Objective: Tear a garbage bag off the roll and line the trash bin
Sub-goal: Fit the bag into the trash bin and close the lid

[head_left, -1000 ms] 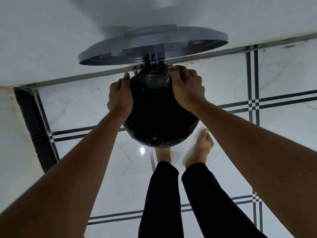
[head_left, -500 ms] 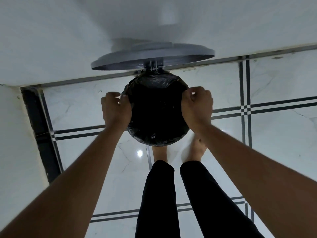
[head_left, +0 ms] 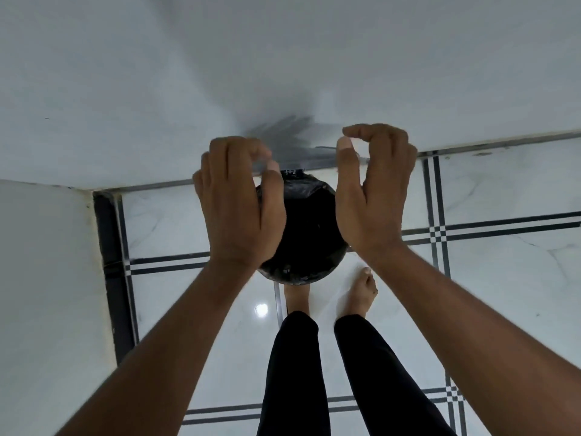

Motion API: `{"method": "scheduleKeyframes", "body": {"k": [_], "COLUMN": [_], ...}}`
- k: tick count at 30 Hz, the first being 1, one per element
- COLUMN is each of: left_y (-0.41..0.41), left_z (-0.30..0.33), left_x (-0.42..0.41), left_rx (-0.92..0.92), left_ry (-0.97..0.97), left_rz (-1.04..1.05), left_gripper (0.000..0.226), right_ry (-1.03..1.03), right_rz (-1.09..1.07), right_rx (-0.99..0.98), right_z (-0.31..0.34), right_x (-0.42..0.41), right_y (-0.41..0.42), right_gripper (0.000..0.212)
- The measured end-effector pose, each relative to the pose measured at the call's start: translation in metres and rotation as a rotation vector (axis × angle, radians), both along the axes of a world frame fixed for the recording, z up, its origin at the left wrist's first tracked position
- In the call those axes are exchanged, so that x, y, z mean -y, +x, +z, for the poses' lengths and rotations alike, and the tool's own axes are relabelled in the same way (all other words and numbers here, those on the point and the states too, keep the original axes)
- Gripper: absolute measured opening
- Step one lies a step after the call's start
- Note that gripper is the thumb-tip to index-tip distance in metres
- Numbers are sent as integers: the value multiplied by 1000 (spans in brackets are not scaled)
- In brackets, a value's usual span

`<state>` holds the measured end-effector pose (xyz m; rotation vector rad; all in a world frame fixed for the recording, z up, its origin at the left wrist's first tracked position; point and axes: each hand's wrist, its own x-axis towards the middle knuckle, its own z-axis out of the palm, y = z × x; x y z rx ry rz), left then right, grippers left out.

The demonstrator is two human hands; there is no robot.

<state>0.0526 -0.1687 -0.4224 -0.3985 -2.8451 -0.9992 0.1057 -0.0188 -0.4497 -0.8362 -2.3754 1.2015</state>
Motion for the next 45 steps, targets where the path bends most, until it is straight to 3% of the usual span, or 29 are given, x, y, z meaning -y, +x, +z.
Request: {"method": "scheduleKeyframes", "body": {"k": [5,16,20,22,26,28,31,34,40,45], "left_y": [-30,-10,13,27,47,53,54,57,61,54], "left_z": [-41,-56,-60,-69,-97,-121,-157,-191,-218,-184], "left_x": [5,17,37,45,48,46,43,41,49,55], "left_rx": [276,301,534,595,593,586,599,579,526,606], "left_ry": [-34,-48,-98,-174,-193,-287,-405,-477,-545,-387], "left_rz": [-31,-29,45,58,-52,-122,-126,-144,-184,-164], "left_gripper": [42,43,59,50,18,38,70,86,88,82], "right_ry": [-87,-26,-21,-101,-136,-101,0,116,267,60], "right_rz": [102,105,73,72,161,238,337,373,283,213], "right_rx": [172,158,345,416,486,548,619,703,681,562], "right_z": [-46,-63,-64,-70,-93,-109,-139,-170,-199,-163], "right_x": [-9,-6,-11,-11,0,7,18,28,41,32], "right_y": [-8,11,42,60,79,79,79,80,86,85], "right_gripper": [53,39,48,46,17,30,74,101,89,78]}}
